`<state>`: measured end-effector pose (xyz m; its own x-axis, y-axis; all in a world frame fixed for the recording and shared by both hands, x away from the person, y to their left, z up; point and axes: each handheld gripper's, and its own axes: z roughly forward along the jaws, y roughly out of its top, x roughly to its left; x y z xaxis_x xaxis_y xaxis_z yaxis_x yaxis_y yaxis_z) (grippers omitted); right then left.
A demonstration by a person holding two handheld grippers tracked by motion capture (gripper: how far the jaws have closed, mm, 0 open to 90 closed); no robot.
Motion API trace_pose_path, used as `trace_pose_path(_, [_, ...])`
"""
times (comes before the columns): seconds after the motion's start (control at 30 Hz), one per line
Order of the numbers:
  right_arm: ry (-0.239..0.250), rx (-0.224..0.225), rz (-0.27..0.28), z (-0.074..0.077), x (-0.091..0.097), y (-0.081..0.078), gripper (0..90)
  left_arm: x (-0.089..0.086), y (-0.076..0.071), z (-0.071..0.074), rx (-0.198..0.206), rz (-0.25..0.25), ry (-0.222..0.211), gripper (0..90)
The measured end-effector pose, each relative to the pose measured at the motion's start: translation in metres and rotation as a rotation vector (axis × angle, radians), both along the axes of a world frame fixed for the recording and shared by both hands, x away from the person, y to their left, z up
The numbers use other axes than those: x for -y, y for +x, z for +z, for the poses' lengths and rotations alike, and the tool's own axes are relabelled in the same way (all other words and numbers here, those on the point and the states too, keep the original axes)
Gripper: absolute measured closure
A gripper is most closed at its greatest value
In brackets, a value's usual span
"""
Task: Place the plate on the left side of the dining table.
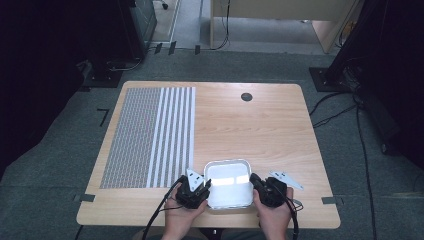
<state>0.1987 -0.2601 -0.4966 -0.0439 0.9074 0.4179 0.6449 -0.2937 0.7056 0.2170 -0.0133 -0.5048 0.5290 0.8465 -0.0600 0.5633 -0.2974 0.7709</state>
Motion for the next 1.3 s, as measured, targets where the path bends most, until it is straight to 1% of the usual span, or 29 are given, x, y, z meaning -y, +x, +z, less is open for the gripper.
trace_pose_path(0.03, [0.016,0.002,-0.016,0.002,0.002,-0.001,89.9,0.000,0.000,0.000,-0.001,-0.001,-0.002,63.6])
trace_pose_path(0.07, [0.016,0.002,-0.016,0.002,0.002,-0.001,89.9,-0.001,0.000,0.001,-0.002,-0.001,-0.004,63.6])
trace_pose_path(0.1, [0.017,0.010,-0.028,0.004,0.004,-0.002,89.9,-0.002,0.001,0.001,-0.007,-0.003,-0.021,59.9])
trace_pose_path(0.17, [0.012,0.018,-0.035,0.006,0.005,-0.004,89.9,-0.002,0.001,0.002,-0.009,-0.004,-0.029,57.6])
trace_pose_path(0.4, [0.006,0.039,-0.063,0.010,0.008,-0.008,89.8,0.000,-0.002,0.005,0.005,-0.024,-0.042,55.3])
trace_pose_path(0.47, [0.000,0.027,-0.063,0.010,0.009,-0.008,89.8,0.000,-0.003,0.006,0.019,-0.017,-0.038,56.2])
trace_pose_path(0.5, [-0.013,0.018,-0.064,0.009,0.011,-0.007,89.8,0.000,-0.003,0.006,0.021,-0.019,-0.045,56.1])
trace_pose_path(0.53, [-0.016,0.011,-0.056,0.007,0.012,-0.006,89.6,0.000,-0.003,0.006,0.022,-0.018,-0.041,56.7])
trace_pose_path(0.6, [-0.010,0.012,-0.051,0.007,0.015,-0.006,89.3,-0.001,-0.003,0.006,0.019,-0.020,-0.041,57.7])
trace_pose_path(0.63, [-0.028,0.020,-0.046,0.007,0.015,-0.006,87.1,-0.001,-0.003,0.006,0.017,-0.023,-0.040,58.4])
trace_pose_path(0.67, [-0.028,0.020,-0.046,0.007,0.015,-0.006,87.1,-0.001,-0.003,0.006,0.017,-0.023,-0.042,58.4])
trace_pose_path(0.7, [-0.059,0.028,-0.036,0.006,0.014,-0.005,83.5,-0.001,-0.004,0.006,0.017,-0.028,-0.041,58.7])
trace_pose_path(0.77, [-0.069,0.024,-0.029,0.005,0.013,-0.004,82.8,0.000,-0.005,0.007,0.021,-0.032,-0.048,58.8])
trace_pose_path(0.83, [-0.082,0.013,-0.018,0.003,0.012,-0.002,84.0,0.002,-0.007,0.007,0.021,-0.044,-0.049,59.1])
trace_pose_path(0.87, [-0.084,-0.002,-0.014,0.001,0.011,-0.001,86.2,0.002,-0.007,0.007,0.022,-0.046,-0.048,59.3])
trace_pose_path(0.93, [-0.078,-0.005,-0.013,0.000,0.010,0.000,87.6,0.003,-0.008,0.007,0.022,-0.052,-0.048,59.7])
trace_pose_path(0.97, [-0.075,-0.010,-0.023,0.001,0.009,0.000,88.2,0.004,-0.008,0.006,0.019,-0.052,-0.056,59.8])
trace_pose_path(1.0, [-0.076,-0.017,-0.037,0.002,0.009,0.001,89.0,0.005,-0.008,0.006,0.018,-0.053,-0.055,60.2])
trace_pose_path(1.03, [-0.057,-0.019,-0.047,0.001,0.009,0.001,88.9,0.005,-0.009,0.006,0.016,-0.054,-0.055,60.7])
trace_pose_path(1.13, [-0.006,-0.036,-0.075,0.000,0.011,0.000,89.2,0.006,-0.010,0.007,0.016,-0.061,-0.074,61.1])
trace_pose_path(1.2, [0.005,-0.035,-0.089,0.001,0.011,-0.001,89.2,0.006,-0.010,0.009,0.019,-0.060,-0.088,61.9])
trace_pose_path(1.23, [0.011,-0.021,-0.097,0.003,0.011,-0.002,89.2,0.006,-0.010,0.009,0.020,-0.058,-0.099,62.8])
trace_pose_path(1.3, [0.015,-0.015,-0.099,0.004,0.010,-0.003,89.2,0.005,-0.010,0.012,0.017,-0.061,-0.105,63.6])
